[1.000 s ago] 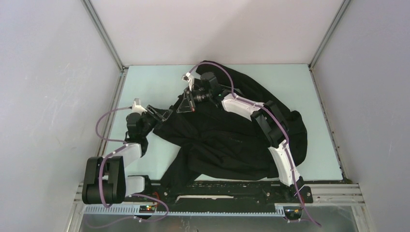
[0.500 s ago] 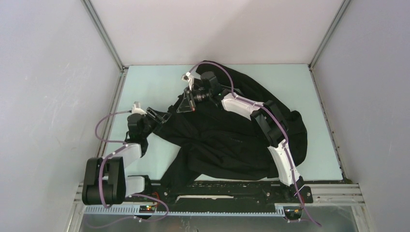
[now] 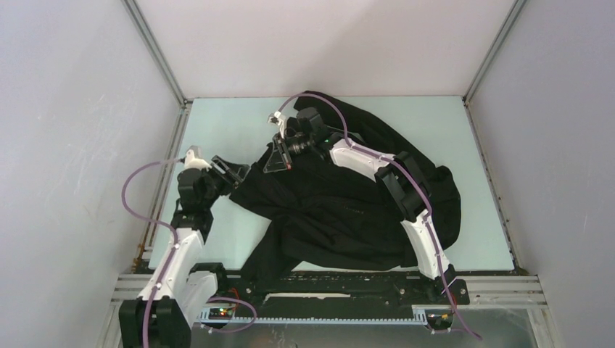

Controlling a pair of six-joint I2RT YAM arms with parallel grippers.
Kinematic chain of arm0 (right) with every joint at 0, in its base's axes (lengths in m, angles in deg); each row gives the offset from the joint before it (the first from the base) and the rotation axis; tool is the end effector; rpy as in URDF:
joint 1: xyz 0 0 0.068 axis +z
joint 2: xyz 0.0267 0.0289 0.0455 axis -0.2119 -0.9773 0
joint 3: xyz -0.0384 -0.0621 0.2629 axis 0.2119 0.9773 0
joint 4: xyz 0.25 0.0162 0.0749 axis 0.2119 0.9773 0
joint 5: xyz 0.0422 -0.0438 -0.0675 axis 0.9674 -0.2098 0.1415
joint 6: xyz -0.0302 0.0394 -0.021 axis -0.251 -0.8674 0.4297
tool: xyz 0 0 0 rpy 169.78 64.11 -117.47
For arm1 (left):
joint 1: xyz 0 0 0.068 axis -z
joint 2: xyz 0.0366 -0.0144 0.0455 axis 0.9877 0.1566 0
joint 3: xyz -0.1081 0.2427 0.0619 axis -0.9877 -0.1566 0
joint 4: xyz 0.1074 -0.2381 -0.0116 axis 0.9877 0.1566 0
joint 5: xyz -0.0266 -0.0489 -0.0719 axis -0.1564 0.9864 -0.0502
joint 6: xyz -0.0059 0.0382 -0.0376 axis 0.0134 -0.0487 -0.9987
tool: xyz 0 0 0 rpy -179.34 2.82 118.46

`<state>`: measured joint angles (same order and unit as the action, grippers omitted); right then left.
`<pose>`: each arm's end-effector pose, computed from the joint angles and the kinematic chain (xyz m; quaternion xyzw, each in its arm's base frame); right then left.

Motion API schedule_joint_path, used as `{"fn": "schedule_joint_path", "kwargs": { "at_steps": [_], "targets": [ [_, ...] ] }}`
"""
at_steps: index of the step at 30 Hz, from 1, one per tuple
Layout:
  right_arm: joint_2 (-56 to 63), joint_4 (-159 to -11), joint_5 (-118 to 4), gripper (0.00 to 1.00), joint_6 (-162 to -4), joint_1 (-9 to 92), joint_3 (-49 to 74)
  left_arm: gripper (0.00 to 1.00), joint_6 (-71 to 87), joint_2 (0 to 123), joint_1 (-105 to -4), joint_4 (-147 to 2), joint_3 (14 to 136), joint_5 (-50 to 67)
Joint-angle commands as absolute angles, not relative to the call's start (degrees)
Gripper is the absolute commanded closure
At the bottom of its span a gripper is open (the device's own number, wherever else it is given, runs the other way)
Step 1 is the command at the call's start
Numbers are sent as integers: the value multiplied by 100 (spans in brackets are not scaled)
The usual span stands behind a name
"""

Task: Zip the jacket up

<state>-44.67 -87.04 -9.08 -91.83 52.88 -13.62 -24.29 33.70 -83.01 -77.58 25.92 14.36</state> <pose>0.3734 0.3592 0.2164 -0.4019 0.6804 0.5684 0.2290 0.1927 -0.0019 0.2294 -0.2439 0.7648 -0.3013 0.5146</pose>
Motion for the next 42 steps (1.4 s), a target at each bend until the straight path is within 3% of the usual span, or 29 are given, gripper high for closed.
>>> {"fn": "schedule_joint_path", "kwargs": {
  "at_steps": [1,7,12,15,18,25,30,34,42],
  "targets": [
    [-4423,-8556,-810,100,-8939,5302,-1625,37,-1677,3690,-8333,-7523,3513,2186],
    [-4355,-8367,-1390,100,-8887,5331,-1628,36,-1155,3964,-8317,-7220,3925,2364],
    [-3810,-7568,-5094,100,-8016,5923,-1468,43,-1456,3667,-8299,-6895,3633,756],
    [-3326,-7879,-6287,100,-7442,6366,-984,46,-2251,3126,-8476,-7045,3063,94],
    [-3059,-8232,-6267,100,-6864,6671,-549,43,-2957,2514,-8755,-6878,2650,-586],
    [-3797,-6860,-6814,100,-6062,7003,-1710,38,-2977,2124,-9407,-6346,2488,241],
    [-4006,-5961,-5331,100,-6109,7033,-2377,37,-2821,1918,-9490,-6648,2211,622],
    [-3838,-6277,-4603,100,-6555,6824,-2055,37,-2761,1643,-9500,-7591,1828,1122],
    [-4174,-5149,-4051,100,-6359,6573,-2884,37,-2348,1380,-9377,-9843,982,2634]
  ]
}}
